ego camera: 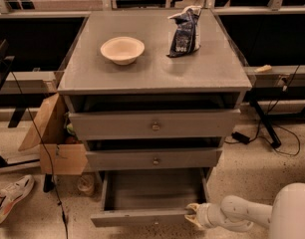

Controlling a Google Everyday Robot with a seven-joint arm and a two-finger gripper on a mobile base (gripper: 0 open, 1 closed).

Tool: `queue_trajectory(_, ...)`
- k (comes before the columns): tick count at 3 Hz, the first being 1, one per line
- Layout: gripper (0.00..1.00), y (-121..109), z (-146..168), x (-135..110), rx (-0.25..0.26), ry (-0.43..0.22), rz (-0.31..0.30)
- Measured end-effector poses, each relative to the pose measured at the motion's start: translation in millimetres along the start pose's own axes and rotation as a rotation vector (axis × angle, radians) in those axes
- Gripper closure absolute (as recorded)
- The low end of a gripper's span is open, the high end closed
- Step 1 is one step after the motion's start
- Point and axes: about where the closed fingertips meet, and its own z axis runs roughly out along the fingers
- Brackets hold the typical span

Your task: Open bottom drawer

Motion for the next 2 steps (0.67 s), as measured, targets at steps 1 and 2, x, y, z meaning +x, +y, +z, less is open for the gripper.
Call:
queue_trajectory(1, 1.0, -0.4, -1.0, 0.7, 0.0, 0.0, 0.0)
queue_trajectory(2, 1.0, 0.1, -1.7, 2.8, 0.003, 0.002, 0.005)
